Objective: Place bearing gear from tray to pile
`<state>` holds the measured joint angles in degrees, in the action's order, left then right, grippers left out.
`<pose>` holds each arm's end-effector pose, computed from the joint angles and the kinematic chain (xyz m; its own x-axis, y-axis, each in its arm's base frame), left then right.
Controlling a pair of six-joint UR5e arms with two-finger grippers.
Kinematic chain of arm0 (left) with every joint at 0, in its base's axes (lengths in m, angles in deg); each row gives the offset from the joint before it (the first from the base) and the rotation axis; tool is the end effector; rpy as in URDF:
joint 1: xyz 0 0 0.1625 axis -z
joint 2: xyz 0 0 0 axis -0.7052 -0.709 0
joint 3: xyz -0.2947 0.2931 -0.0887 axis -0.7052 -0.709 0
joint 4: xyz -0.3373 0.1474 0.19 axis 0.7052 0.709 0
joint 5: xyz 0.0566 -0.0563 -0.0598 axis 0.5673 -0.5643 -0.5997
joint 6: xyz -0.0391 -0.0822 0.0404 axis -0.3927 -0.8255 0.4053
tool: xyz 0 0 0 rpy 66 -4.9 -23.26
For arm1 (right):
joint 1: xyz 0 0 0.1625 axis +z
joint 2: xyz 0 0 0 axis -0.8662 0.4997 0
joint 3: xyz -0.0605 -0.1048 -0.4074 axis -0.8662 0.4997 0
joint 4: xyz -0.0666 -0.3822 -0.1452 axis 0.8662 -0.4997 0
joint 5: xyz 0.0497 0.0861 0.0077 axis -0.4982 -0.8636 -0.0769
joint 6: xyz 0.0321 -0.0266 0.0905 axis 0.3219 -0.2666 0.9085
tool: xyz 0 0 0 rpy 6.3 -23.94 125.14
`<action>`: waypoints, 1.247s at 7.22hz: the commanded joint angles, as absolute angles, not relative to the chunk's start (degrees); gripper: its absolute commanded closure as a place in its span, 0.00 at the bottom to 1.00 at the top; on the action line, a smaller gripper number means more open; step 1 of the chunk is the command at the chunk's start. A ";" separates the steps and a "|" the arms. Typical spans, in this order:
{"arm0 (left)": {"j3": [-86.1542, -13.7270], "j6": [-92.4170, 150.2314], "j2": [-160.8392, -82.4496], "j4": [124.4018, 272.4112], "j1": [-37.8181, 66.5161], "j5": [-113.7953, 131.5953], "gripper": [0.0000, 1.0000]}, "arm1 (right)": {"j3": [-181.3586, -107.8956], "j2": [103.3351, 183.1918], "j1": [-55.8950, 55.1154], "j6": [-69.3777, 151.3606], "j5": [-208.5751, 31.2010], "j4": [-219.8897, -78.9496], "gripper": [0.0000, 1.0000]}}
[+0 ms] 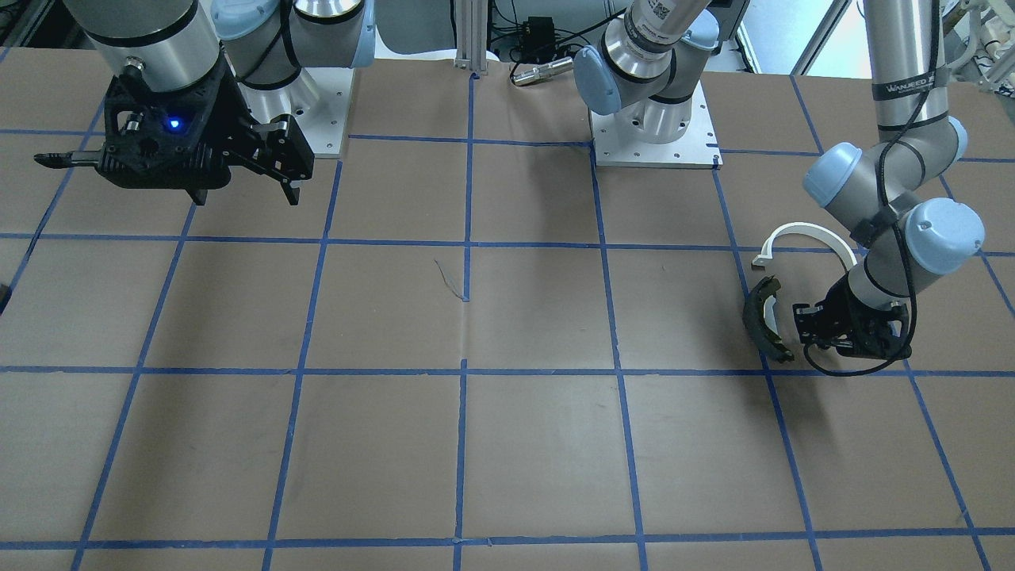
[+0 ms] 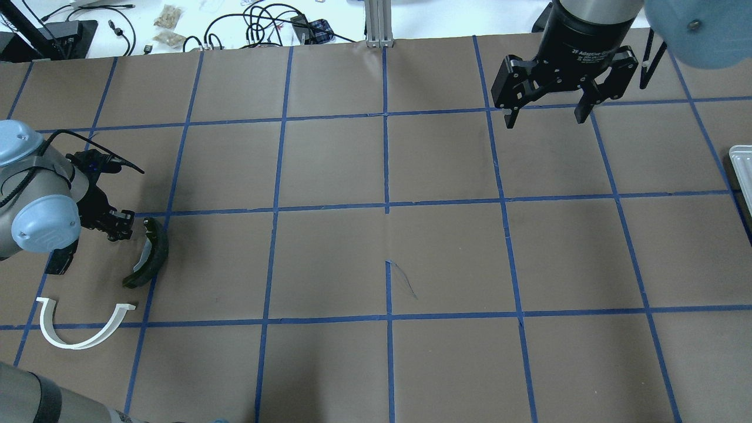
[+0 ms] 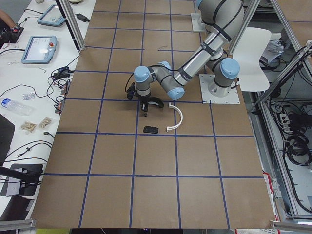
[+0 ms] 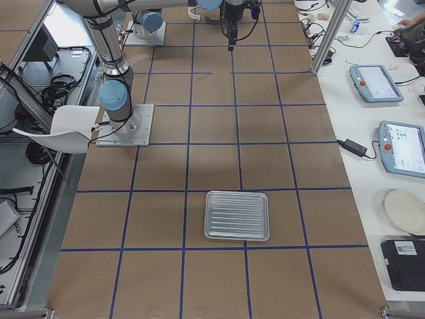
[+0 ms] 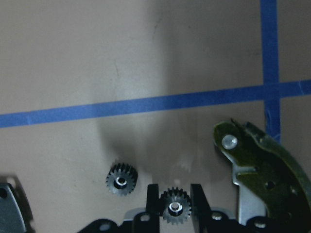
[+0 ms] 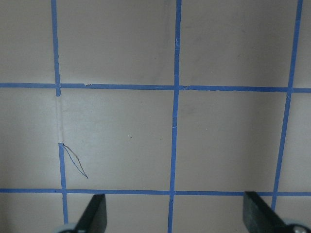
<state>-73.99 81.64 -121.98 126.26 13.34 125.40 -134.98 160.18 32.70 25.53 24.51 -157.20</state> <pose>0.1701 -0.5109 0.1874 -0.9910 0.1083 -0.0781 0.1054 0.9936 0.0406 0.1572 -0.5050 0.5074 -0.9996 -0.0295 0.0037 -0.0293 0.9990 0.0351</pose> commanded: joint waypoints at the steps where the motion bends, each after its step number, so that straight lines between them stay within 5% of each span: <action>1: -73.85 81.52 -122.26 124.24 13.34 125.18 1.00 | -135.39 160.20 32.70 25.46 24.25 -157.22 0.00; 2: -73.76 81.52 -122.18 124.14 13.34 125.27 0.99 | -135.39 160.20 32.70 25.46 24.25 -157.22 0.00; 4: -73.76 81.78 -122.26 124.23 13.34 125.09 0.01 | -135.48 160.20 32.70 25.46 24.25 -157.14 0.00; 7: -72.19 82.05 -118.86 127.27 14.64 125.53 0.00 | -135.74 160.20 32.62 25.46 24.25 -157.22 0.00; 9: -63.70 81.17 -112.19 147.49 17.71 124.66 0.00 | -135.74 160.20 32.62 25.46 24.25 -157.22 0.00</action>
